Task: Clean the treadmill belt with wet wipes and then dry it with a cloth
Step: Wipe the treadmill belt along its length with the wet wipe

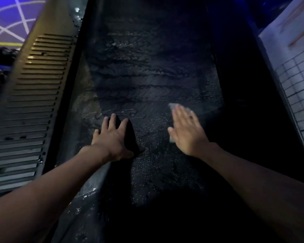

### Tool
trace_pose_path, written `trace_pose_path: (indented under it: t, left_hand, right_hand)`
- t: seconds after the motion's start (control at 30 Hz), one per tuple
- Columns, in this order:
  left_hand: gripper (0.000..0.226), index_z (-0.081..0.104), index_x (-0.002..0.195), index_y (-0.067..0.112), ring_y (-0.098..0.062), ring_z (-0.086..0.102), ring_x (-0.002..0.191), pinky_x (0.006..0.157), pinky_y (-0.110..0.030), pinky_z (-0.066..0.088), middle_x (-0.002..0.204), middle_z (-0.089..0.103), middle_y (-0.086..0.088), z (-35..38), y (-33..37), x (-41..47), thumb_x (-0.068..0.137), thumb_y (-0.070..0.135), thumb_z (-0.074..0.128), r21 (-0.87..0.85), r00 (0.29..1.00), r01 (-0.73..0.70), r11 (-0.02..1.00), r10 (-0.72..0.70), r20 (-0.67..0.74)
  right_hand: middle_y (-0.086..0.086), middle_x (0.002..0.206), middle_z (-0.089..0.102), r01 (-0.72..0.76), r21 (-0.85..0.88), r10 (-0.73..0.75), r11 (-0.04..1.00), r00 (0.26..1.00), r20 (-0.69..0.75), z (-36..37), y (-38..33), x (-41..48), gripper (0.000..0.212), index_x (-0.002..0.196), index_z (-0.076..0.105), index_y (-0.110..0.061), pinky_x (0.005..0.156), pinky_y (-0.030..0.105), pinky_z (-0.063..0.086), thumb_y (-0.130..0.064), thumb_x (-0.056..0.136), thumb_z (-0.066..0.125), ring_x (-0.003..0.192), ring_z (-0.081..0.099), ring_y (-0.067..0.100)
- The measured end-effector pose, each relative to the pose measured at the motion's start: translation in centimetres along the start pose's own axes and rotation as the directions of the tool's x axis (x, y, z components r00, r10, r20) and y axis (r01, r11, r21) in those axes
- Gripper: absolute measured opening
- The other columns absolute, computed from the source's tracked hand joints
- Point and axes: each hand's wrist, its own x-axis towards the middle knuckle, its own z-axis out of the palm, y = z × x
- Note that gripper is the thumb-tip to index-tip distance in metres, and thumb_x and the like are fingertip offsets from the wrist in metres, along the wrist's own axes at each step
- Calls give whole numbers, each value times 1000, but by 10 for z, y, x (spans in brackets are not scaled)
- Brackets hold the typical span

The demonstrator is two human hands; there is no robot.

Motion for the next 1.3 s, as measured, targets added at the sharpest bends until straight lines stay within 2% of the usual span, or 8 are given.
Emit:
trace_pose_path:
  t: [0.2, 0.33, 0.47, 0.63, 0.8, 0.93, 1.07, 1.3]
  left_hand:
    - [120, 15, 151, 21, -32, 8, 146, 117, -45, 25, 157, 8, -15, 11, -20, -9, 59, 61, 82, -54, 993, 18, 998, -24, -117]
    - [110, 23, 144, 22, -31, 22, 139, 107, -48, 36, 148, 23, -11, 15, -24, -22, 61, 75, 70, 51, 978, 52, 997, -40, -205]
    - [124, 8, 153, 19, -31, 5, 148, 116, -46, 29, 158, 3, -13, 16, -39, -23, 61, 55, 83, -4, 997, -22, 1000, 21, -78]
    - [129, 4, 154, 16, -31, -3, 149, 119, -43, 22, 159, -3, -15, 18, -45, -29, 60, 49, 87, -16, 997, -18, 1000, 17, -73]
    - [126, 17, 146, 11, -34, 15, 142, 113, -43, 30, 152, 13, -17, 16, -45, -41, 53, 67, 81, 9, 976, 155, 988, -151, -159]
    - [121, 18, 145, 1, -35, 9, 145, 120, -37, 19, 151, 14, -19, 14, -56, -43, 58, 49, 87, 0, 995, 68, 998, -68, -71]
    - [117, 19, 146, 11, -32, 13, 144, 117, -35, 25, 153, 10, -16, 14, -69, -47, 55, 31, 90, -41, 995, 64, 997, -67, -78]
    - [104, 31, 129, 3, -29, 36, 123, 104, -34, 36, 132, 34, -12, 17, -73, -56, 56, 53, 86, 25, 955, 235, 972, -226, -191]
  right_hand:
    - [12, 162, -23, 300, -25, -294, 954, 947, 128, -2, -39, -3, 70, 153, -18, -6, 121, 41, -16, -50, 103, 2, 147, -28, 21]
    - [17, 162, -22, -44, 11, 43, 999, 996, 83, -7, -48, 12, 75, 153, -16, -2, 122, 45, -11, -51, 97, -8, 148, -25, 26]
    - [15, 159, -26, 333, -29, -327, 942, 936, 133, 0, -85, -5, 69, 152, -17, -4, 121, 42, -15, -49, 102, -3, 147, -28, 25]
    - [18, 162, -20, 10, -14, -9, 1000, 995, 98, -7, -93, 23, 70, 154, -14, -2, 123, 45, -10, -47, 104, 6, 149, -22, 27]
    - [12, 162, -18, 472, -42, -466, 881, 879, 103, -2, -127, 7, 66, 155, -9, -5, 122, 43, -12, -45, 106, 9, 150, -21, 24]
    - [15, 162, -19, 189, -5, -188, 982, 978, 90, -5, -134, 30, 67, 155, -11, -3, 122, 45, -12, -44, 105, 9, 149, -23, 26]
    - [13, 163, -16, 555, -34, -548, 831, 828, 120, -1, -154, 16, 67, 154, -9, -5, 122, 43, -14, -46, 103, 6, 149, -22, 24]
    - [18, 163, -14, 426, 2, -425, 905, 903, 62, 5, -184, 34, 68, 155, -6, -1, 122, 46, -9, -44, 105, 13, 151, -18, 29]
